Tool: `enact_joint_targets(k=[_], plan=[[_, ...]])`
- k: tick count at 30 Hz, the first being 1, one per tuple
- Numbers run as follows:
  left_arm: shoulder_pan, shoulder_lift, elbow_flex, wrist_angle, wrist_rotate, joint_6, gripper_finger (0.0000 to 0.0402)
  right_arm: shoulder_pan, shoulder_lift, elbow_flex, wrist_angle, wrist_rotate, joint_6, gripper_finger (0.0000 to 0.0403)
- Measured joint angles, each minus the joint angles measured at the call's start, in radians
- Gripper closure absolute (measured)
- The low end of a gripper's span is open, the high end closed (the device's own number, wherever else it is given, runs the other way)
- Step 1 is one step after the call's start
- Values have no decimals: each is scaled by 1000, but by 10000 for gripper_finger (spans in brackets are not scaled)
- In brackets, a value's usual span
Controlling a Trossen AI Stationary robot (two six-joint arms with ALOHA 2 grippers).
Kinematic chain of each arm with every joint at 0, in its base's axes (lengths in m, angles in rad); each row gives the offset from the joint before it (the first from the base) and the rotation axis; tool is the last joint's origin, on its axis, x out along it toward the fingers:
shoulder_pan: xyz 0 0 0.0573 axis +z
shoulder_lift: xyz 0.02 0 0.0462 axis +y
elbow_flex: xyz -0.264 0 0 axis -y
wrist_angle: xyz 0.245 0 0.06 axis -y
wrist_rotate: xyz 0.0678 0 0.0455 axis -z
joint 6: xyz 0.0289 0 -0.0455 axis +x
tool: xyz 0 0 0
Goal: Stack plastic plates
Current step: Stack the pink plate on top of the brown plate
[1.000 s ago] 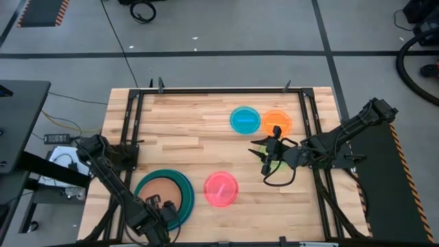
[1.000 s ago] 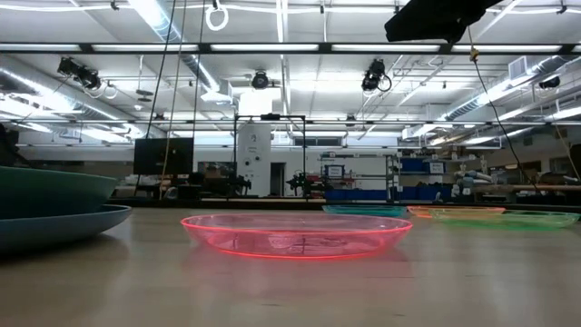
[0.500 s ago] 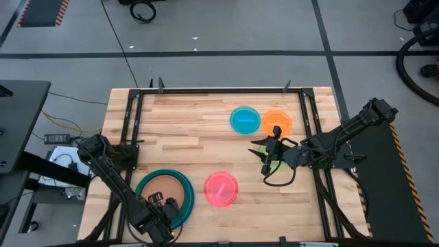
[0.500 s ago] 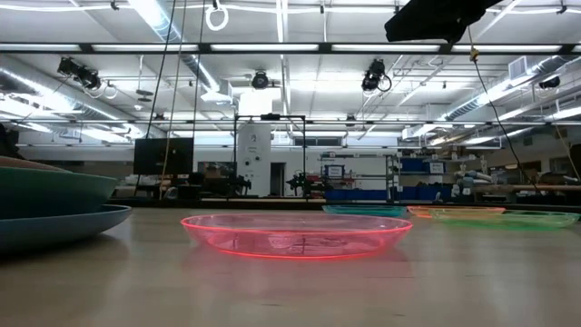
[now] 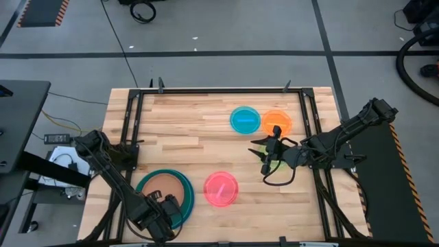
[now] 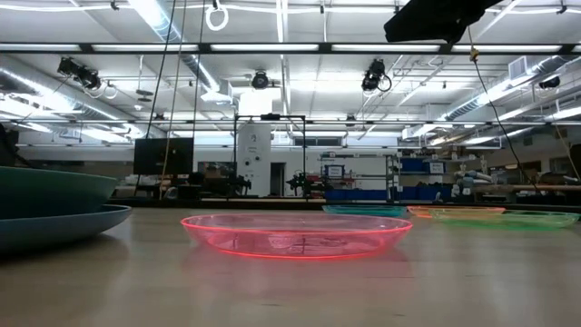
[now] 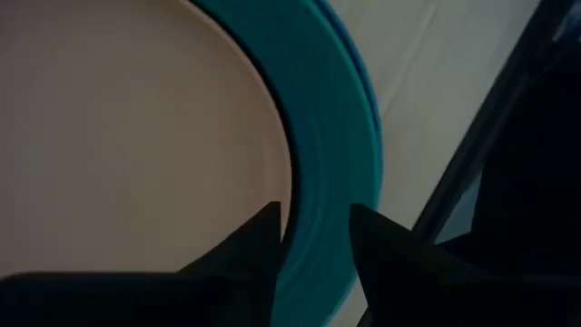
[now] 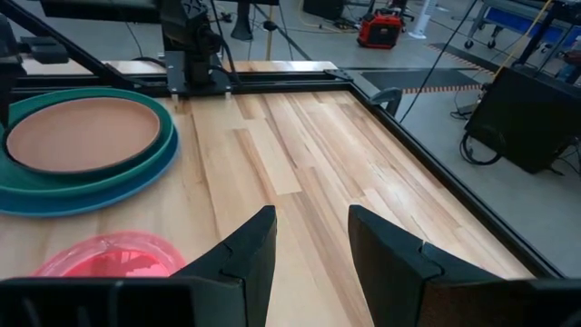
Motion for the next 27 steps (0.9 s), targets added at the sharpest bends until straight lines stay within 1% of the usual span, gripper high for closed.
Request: enact_joint_targets(k=[3,6,8,13,16,19,27], plan=[[5,0,6,5,-9,36,261,0,0,0,1,-6,0,253],[24,3,7,19,-63,94,261,0,0,0,1,-6,0,253],[45,8,7,34,-95,152,261,0,0,0,1,-7,0,253],[93,17,7,110,-152,366,260,0,0,0,0,-7,0,253],[120,19,7,182,-165,491,260,0,0,0,0,-7,-1,253],[147,23,7,218,-166,597,260,0,0,0,-1,-7,-1,253],[203,72,7,292,-164,805,260,0,0,0,0,-8,-7,253]])
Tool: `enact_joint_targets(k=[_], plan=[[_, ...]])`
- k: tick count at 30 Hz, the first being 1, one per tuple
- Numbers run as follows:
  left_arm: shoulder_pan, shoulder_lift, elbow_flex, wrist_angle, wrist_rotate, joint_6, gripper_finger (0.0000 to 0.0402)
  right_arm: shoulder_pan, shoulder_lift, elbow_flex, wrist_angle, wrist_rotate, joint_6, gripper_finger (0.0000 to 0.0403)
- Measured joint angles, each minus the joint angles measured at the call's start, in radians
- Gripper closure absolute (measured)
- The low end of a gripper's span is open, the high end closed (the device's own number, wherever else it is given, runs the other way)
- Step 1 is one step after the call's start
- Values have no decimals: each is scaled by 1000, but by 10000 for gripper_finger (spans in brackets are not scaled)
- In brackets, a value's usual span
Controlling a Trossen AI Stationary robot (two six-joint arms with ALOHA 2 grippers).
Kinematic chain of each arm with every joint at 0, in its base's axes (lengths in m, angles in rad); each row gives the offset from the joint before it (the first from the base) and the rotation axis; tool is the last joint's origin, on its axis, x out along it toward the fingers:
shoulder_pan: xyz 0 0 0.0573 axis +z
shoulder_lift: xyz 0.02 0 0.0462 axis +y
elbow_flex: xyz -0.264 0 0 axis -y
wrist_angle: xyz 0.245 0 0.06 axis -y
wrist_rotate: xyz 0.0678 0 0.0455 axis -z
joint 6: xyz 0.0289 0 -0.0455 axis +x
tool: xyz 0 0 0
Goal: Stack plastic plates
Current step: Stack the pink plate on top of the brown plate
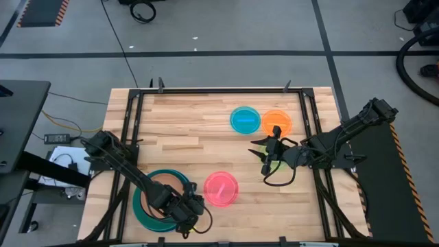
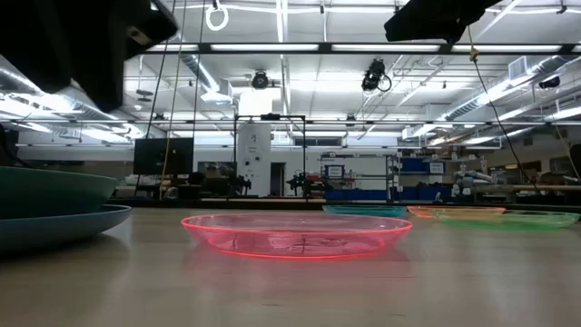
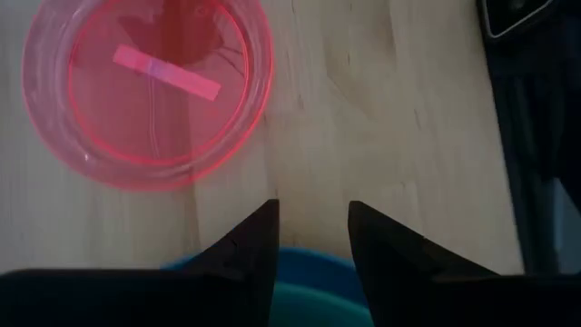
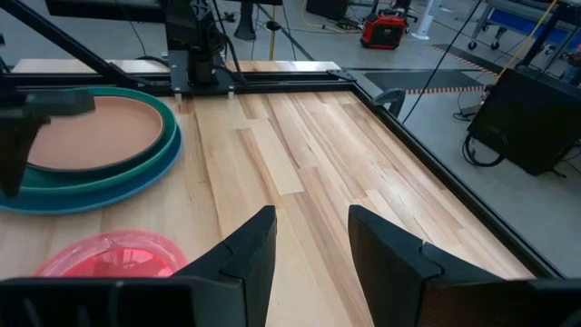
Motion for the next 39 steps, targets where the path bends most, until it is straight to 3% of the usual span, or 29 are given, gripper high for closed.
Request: enact_joint_targets(k=[16,32,39], plan=[[49,126,0,129,-77,503,260,-1,8,0,7,0,-10,253],[118,197,1,139,-73,618,262,-1,8,0,6,0,-10,253],[128,208,1,135,-29,619,307,-1,8,0,5,0,-12,253]])
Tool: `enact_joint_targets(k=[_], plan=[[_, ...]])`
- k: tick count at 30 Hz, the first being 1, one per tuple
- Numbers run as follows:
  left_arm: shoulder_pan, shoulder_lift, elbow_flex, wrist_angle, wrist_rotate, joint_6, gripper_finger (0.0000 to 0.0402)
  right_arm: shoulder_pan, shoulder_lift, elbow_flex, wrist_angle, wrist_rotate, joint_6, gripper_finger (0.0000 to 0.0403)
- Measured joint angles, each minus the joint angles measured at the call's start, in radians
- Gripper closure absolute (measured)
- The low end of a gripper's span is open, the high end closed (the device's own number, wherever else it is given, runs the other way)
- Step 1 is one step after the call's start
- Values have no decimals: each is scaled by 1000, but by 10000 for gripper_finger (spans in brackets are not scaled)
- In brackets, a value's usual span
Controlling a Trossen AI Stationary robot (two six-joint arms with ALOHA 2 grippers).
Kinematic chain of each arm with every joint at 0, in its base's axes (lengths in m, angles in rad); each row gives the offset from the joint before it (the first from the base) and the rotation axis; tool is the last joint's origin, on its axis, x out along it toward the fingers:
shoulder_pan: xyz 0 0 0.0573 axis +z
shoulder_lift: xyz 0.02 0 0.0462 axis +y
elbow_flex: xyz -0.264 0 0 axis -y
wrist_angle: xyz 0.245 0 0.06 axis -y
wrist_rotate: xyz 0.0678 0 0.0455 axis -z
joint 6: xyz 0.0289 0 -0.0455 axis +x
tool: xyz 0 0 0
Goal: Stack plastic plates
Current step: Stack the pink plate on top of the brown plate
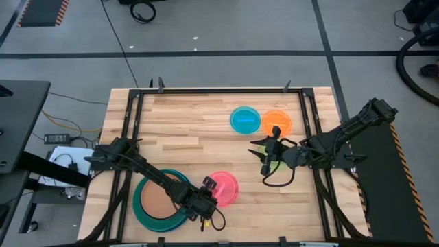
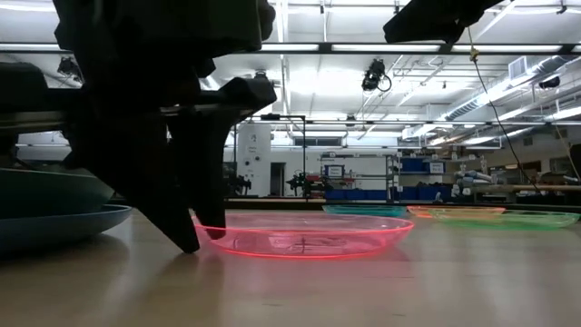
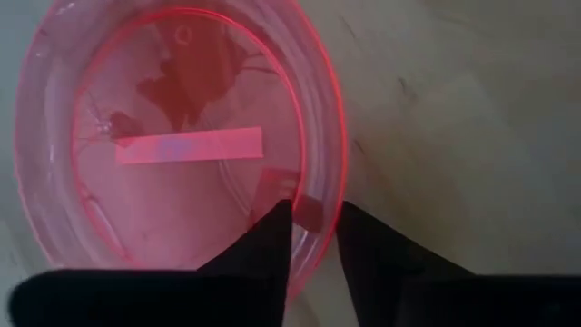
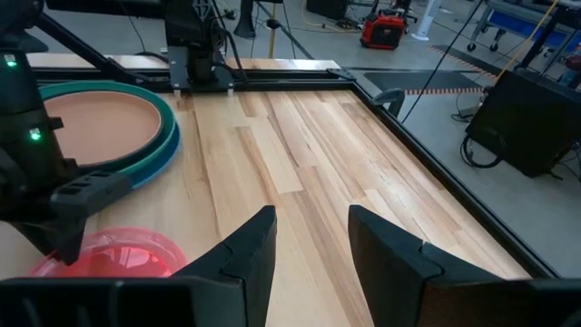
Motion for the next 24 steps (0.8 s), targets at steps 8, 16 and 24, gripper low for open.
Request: enact_joint_targets(k=[8,16,24], plan=[[-10,2,0,-1,6,8,384,0,0,0,0,0,-1,253],[-31,-3,8,-12,-4,1,394,0,0,0,0,0,0,253],[-64,-7,130,-187,-42,-65,395,0,0,0,-3,0,1,253]])
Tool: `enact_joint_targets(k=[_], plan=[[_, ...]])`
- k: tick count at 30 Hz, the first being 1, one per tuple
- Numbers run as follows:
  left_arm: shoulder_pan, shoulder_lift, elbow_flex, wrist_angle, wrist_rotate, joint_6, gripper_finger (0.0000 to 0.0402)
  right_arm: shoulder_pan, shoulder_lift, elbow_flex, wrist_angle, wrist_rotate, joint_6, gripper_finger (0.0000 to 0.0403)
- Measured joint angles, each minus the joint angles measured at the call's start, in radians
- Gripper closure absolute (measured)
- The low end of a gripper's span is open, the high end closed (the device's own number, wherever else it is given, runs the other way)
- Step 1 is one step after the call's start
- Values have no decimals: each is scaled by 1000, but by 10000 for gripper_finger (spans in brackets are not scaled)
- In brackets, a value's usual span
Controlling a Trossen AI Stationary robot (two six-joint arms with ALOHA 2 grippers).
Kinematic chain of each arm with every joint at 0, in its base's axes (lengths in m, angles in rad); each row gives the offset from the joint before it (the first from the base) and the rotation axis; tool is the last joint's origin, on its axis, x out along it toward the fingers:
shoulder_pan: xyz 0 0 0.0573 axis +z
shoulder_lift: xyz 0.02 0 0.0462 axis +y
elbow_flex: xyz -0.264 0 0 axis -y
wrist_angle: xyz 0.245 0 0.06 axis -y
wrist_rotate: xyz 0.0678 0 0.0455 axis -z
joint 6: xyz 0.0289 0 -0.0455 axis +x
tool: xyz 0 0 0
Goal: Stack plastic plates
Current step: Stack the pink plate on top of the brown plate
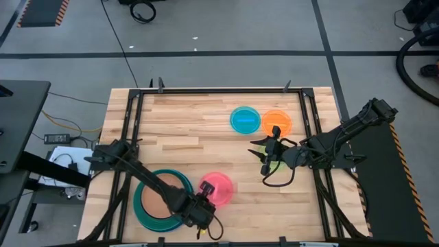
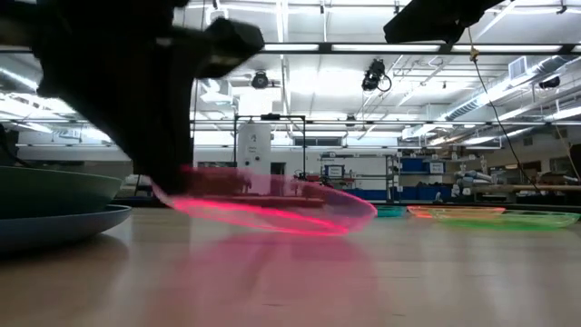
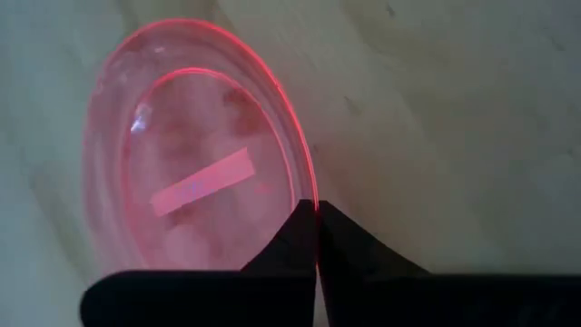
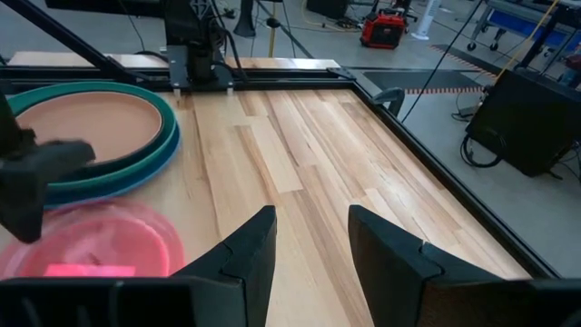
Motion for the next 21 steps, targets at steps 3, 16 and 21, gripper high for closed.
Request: enact_joint_targets(k=[3,16,21], plan=[[-18,0,59,-106,-28,-65,396,0,0,0,-1,0,0,253],[-184,-3,287,-519,-51,-584,396,0,0,0,-4,0,0,253],[-258,-4,333,-662,-9,-838,395,0,0,0,-4,0,0,253]])
